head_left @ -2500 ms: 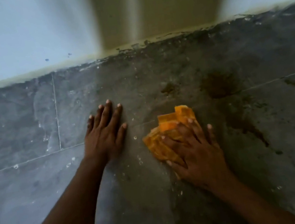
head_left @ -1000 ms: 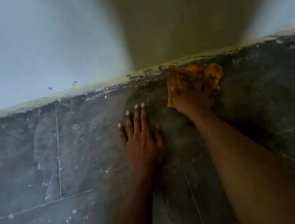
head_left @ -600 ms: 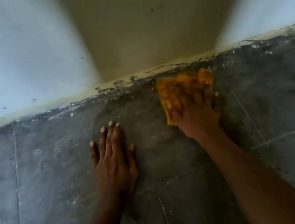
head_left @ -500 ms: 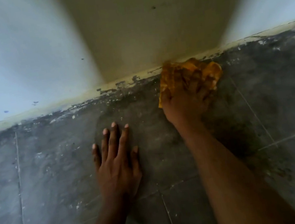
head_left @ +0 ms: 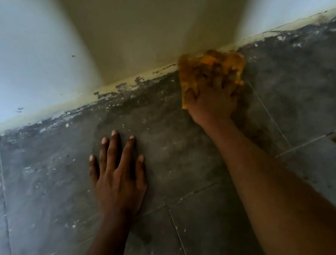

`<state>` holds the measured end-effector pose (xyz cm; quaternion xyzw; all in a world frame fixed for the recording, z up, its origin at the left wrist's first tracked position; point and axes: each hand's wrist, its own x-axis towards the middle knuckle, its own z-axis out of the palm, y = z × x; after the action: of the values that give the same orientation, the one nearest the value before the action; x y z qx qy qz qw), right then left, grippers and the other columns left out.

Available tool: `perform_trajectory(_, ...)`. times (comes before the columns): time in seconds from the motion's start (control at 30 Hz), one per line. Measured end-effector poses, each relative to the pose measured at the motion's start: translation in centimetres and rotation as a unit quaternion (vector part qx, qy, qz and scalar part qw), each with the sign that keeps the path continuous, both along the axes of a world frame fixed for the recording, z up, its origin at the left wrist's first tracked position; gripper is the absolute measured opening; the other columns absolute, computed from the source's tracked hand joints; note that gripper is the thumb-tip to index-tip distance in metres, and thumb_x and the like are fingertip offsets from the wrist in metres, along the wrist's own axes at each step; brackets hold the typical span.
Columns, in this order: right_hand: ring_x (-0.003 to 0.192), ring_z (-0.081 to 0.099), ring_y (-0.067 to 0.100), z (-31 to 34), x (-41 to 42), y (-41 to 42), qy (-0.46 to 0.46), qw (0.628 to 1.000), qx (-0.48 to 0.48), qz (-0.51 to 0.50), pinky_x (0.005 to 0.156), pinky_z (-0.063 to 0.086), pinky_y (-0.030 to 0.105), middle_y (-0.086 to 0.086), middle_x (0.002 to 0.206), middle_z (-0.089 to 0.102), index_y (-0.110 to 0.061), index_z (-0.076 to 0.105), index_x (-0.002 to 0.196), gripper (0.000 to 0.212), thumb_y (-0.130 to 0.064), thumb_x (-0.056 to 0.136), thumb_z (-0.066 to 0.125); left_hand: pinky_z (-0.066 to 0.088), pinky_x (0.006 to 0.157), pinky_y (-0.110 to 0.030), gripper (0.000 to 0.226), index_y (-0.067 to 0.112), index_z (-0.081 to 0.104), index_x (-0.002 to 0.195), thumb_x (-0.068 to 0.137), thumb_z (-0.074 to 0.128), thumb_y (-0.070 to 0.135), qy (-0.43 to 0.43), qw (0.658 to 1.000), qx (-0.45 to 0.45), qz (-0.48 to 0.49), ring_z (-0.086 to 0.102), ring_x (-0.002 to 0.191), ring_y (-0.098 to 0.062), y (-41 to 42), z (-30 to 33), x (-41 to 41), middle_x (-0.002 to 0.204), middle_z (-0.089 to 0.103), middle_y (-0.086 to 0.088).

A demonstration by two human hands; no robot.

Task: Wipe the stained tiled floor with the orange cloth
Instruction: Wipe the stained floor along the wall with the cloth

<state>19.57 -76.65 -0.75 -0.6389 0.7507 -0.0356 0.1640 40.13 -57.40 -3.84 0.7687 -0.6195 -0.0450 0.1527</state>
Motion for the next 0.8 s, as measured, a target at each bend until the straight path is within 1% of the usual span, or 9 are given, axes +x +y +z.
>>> perform_trajectory(0.07, 0.159, -0.001, 0.042, 0.2, 0.4, 4.8, 0.027, 0.989, -0.032, 0.142, 0.125, 0.005, 0.065, 0.003, 0.175, 0.005, -0.046, 0.019, 0.161, 0.066, -0.066, 0.099, 0.029, 0.015, 0.129, -0.057, 0.058, 0.032, 0.037, 0.161, 0.106, 0.039, 0.051, -0.002, 1.0, 0.001, 0.0, 0.014, 0.163, -0.022, 0.0, 0.1, -0.2, 0.174, 0.021, -0.001)
perform_trajectory(0.13, 0.16, 0.0, 0.038, -0.2, -2.7, 9.6, 0.065, 0.973, -0.04, 0.216, 0.123, 0.013, 0.066, -0.003, 0.175, 0.005, -0.056, 0.012, 0.158, 0.064, -0.071, 0.097, 0.025, 0.016, 0.129, -0.058, 0.058, 0.029, 0.041, 0.16, 0.106, 0.04, 0.05, 0.003, 1.0, -0.006, -0.003, 0.016, 0.162, -0.023, 0.0, 0.3, -0.2, 0.173, 0.023, -0.002)
perform_trajectory(0.23, 0.159, 0.007, 0.039, -0.3, -9.3, 9.4, 0.099, 0.988, -0.019, 0.118, 0.12, 0.015, 0.072, 0.0, 0.174, 0.012, -0.054, 0.019, 0.158, 0.07, -0.076, 0.092, 0.022, 0.013, 0.13, -0.057, 0.057, 0.029, 0.041, 0.159, 0.106, 0.039, 0.051, 0.019, 1.0, -0.009, -0.014, 0.016, 0.162, -0.02, 0.1, 0.5, -0.1, 0.173, 0.024, -0.002)
perform_trajectory(0.37, 0.158, -0.009, 0.044, -0.8, -8.7, 5.4, 0.012, 0.997, -0.007, -0.072, 0.122, -0.001, 0.071, 0.008, 0.175, 0.001, -0.045, 0.019, 0.162, 0.069, -0.069, 0.098, 0.029, 0.011, 0.13, -0.057, 0.057, 0.031, 0.04, 0.159, 0.106, 0.037, 0.053, 0.025, 1.0, -0.008, -0.018, 0.015, 0.162, -0.018, 0.0, 0.3, 0.1, 0.173, 0.024, -0.001)
perform_trajectory(0.47, 0.159, -0.002, 0.043, -1.5, -5.1, 11.0, 0.046, 0.996, -0.06, 0.047, 0.125, -0.001, 0.067, 0.005, 0.174, 0.009, -0.048, 0.027, 0.158, 0.063, -0.067, 0.098, 0.032, 0.012, 0.13, -0.056, 0.058, 0.031, 0.04, 0.159, 0.106, 0.036, 0.053, 0.025, 1.0, -0.01, -0.016, 0.016, 0.162, -0.018, 0.2, 0.4, 0.0, 0.173, 0.026, -0.001)
perform_trajectory(0.57, 0.16, 0.005, 0.035, -2.2, -9.1, 17.2, 0.098, 0.978, -0.073, 0.167, 0.123, 0.004, 0.067, -0.005, 0.173, 0.013, -0.058, 0.022, 0.156, 0.063, -0.074, 0.094, 0.025, 0.014, 0.131, -0.052, 0.059, 0.026, 0.041, 0.159, 0.106, 0.036, 0.053, 0.042, 0.999, -0.005, -0.032, 0.018, 0.161, -0.017, 0.2, 0.5, 0.1, 0.172, 0.028, 0.0)
perform_trajectory(0.63, 0.16, 0.003, 0.035, -2.0, -12.9, 16.4, 0.088, 0.991, -0.052, 0.092, 0.123, 0.008, 0.072, -0.003, 0.173, 0.013, -0.057, 0.019, 0.156, 0.068, -0.081, 0.092, 0.017, 0.015, 0.131, -0.047, 0.059, 0.021, 0.046, 0.157, 0.106, 0.037, 0.05, 0.053, 0.997, -0.015, -0.048, 0.022, 0.16, -0.016, 0.9, 0.8, -0.3, 0.17, 0.031, 0.0)
perform_trajectory(0.73, 0.159, -0.015, 0.037, -1.4, -12.1, 12.5, 0.001, 0.994, -0.006, -0.112, 0.121, -0.006, 0.071, -0.001, 0.175, -0.004, -0.055, 0.015, 0.159, 0.069, -0.078, 0.095, 0.023, 0.005, 0.132, -0.041, 0.062, 0.02, 0.046, 0.157, 0.104, 0.038, 0.05, 0.078, 0.995, -0.011, -0.057, 0.019, 0.16, -0.012, 3.0, 0.5, -2.3, 0.171, 0.029, 0.001)
perform_trajectory(0.8, 0.159, -0.015, 0.039, -1.2, -8.7, 13.4, 0.014, 0.996, -0.01, -0.087, 0.122, -0.011, 0.069, 0.0, 0.175, -0.003, -0.052, 0.021, 0.159, 0.067, -0.072, 0.097, 0.031, 0.0, 0.132, -0.041, 0.065, 0.022, 0.042, 0.159, 0.102, 0.037, 0.052, 0.09, 0.995, 0.003, -0.048, 0.013, 0.161, -0.011, 5.7, 0.1, -5.3, 0.172, 0.025, 0.002)
